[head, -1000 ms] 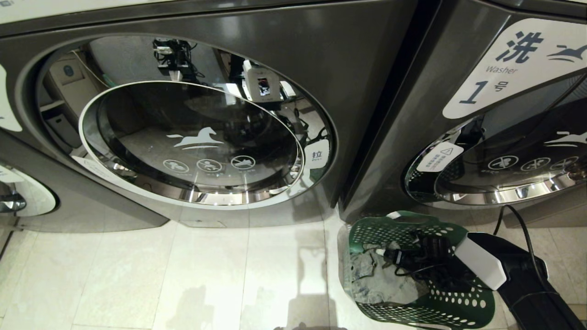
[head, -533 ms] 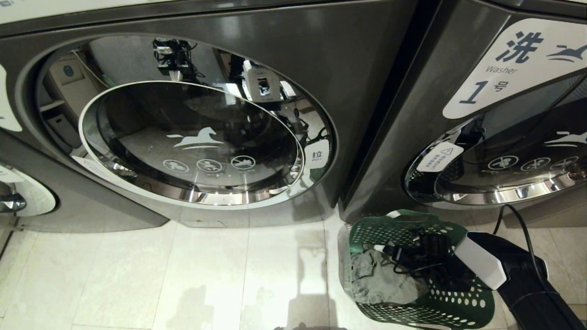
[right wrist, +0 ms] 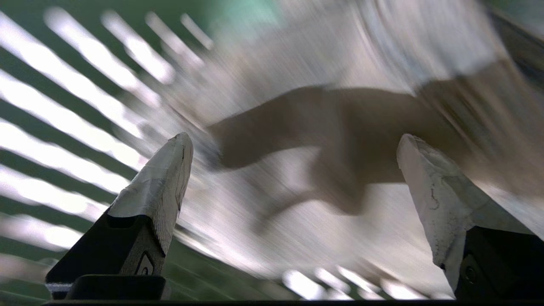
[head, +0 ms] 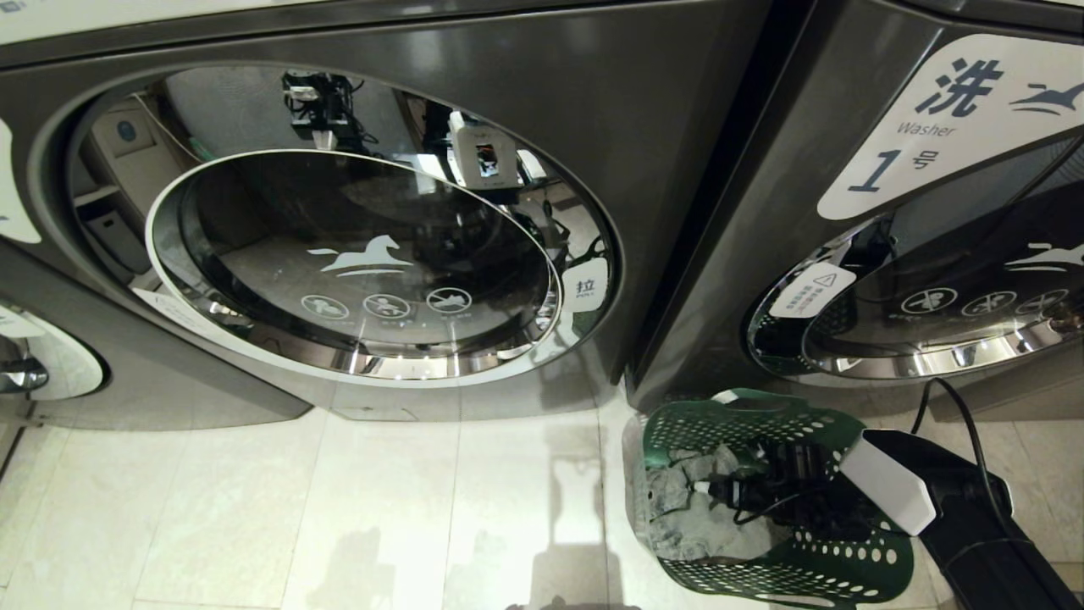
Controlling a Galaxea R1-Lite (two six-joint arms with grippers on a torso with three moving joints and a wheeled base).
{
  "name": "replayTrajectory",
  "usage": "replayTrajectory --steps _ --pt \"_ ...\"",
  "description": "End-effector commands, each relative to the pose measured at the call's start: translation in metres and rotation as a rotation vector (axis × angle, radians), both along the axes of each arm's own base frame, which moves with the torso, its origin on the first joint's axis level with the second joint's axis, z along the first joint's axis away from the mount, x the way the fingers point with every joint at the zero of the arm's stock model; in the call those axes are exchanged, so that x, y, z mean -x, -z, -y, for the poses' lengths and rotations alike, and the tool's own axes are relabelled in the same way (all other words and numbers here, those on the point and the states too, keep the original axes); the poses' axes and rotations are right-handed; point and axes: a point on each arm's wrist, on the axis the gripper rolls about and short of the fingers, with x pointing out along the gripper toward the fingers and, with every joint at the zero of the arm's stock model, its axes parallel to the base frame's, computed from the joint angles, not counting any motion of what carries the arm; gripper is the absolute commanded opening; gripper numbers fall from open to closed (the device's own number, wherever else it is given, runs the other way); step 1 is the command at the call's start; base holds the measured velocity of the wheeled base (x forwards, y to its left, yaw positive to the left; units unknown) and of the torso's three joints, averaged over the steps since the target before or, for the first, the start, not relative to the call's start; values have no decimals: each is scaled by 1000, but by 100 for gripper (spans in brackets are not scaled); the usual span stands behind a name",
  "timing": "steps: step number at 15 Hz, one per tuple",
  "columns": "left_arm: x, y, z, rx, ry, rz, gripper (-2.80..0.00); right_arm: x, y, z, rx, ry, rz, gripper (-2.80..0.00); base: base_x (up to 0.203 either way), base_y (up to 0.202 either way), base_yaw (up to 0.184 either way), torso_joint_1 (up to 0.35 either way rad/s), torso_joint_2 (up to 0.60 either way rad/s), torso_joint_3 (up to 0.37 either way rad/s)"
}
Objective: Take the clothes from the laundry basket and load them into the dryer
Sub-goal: Take the clothes out of the basket
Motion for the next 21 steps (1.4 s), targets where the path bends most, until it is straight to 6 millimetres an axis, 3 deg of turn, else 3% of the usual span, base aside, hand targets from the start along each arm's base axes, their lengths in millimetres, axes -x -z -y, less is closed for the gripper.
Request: replayTrajectory --steps 1,6,10,15,16,21 --pt "0 0 0 -1 0 0 -280 6 6 2 113 -21 -13 0 0 0 0 0 0 0" --pt "0 0 0 -1 0 0 -280 2 7 4 127 17 -95 0 0 0 0 0 0 0" --pt "0 0 0 -1 0 0 -280 -15 -5 3 164 50 -32 0 0 0 0 0 0 0" --pt "0 0 0 -1 0 0 -280 -14 -4 2 141 66 -46 0 0 0 0 0 0 0" --pt "0 0 0 -1 0 0 -280 -13 -4 2 140 67 -51 -280 0 0 0 0 0 0" --pt "0 0 0 -1 0 0 -280 -9 0 2 131 72 -84 -280 0 0 0 0 0 0"
